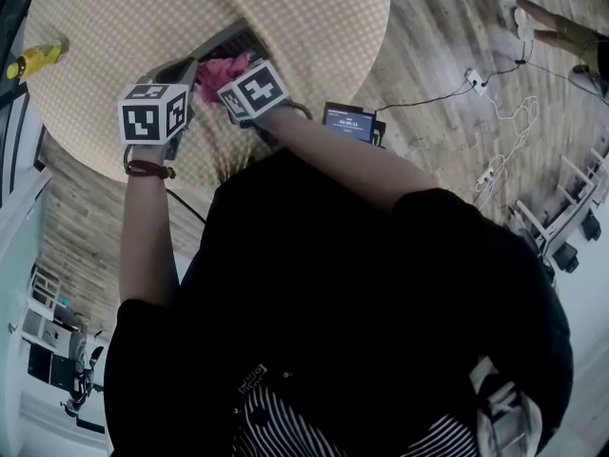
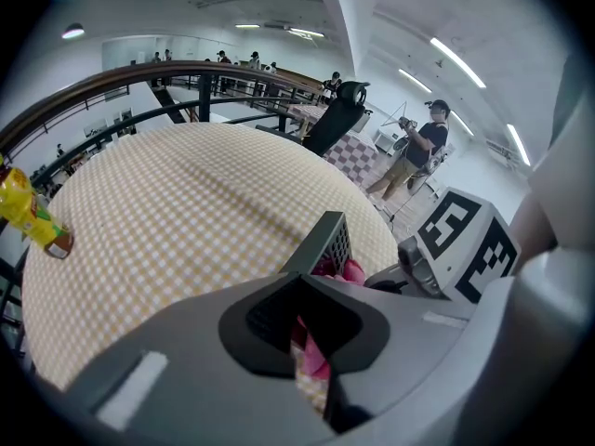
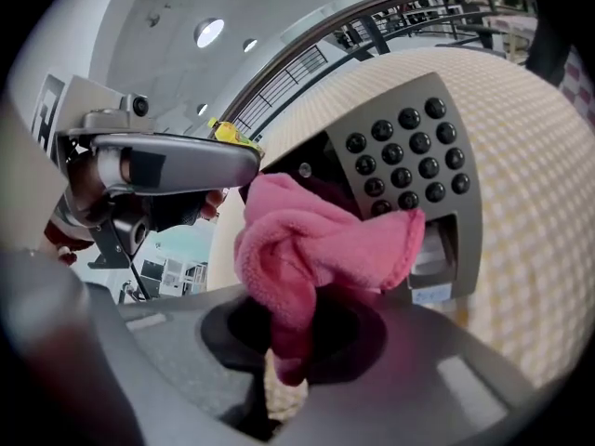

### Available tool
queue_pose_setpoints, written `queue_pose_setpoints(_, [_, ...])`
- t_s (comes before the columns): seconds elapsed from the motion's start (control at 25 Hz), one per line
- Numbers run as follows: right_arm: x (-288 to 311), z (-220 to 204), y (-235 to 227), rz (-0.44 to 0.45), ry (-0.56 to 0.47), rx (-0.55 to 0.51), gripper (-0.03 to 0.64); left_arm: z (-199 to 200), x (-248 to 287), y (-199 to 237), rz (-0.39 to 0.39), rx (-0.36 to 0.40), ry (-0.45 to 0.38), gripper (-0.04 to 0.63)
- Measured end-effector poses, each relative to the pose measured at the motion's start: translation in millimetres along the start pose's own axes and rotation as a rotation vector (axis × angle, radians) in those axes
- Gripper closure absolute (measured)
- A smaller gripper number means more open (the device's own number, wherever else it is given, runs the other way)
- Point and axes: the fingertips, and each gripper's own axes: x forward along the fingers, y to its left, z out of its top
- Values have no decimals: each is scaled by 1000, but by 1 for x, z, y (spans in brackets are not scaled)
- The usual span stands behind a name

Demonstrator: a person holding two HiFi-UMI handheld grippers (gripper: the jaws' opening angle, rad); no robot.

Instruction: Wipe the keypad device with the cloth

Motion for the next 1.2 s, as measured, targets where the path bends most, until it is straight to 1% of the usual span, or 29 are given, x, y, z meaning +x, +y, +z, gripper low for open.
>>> queue_pose_setpoints(0.16, [-2, 4, 4, -18, 2, -10, 554, -2, 0, 2, -4, -1, 0, 589])
queue_pose_setpoints(0.32, [-18, 33, 19, -17, -67, -77, 554, -2, 0, 1, -10, -8, 0, 589])
queue_pose_setpoints(0.44, [-24, 44, 25, -20, -71, -116, 554, -2, 3, 1, -14, -26, -8, 589])
queue_pose_setpoints(0.52, [-24, 41, 22, -18, -67, -101, 554, -2, 4, 0, -15, -28, -12, 589])
queue_pose_setpoints(0.68, [-17, 37, 15, 13, -60, -25, 554, 1, 2, 0, -2, -13, -17, 589])
queue_pose_setpoints(0.8, [-5, 17, 6, -5, -16, -25, 554, 0, 5, 1, -14, -23, -19, 589])
queue_pose_setpoints(0.88, [4, 3, -1, -13, 16, -5, 554, -1, 6, 2, -23, -32, -18, 589])
queue_pose_setpoints(0.96, [7, -3, -3, -19, 28, 5, 554, -2, 5, 3, -23, -32, -19, 589])
queue_pose_setpoints(1.08, [5, -1, 0, -32, 37, -1, 554, -1, 2, 4, -17, -24, -24, 589])
queue_pose_setpoints(1.2, [-8, 14, 7, -83, 14, -76, 554, -1, 2, 2, -19, -33, -35, 589])
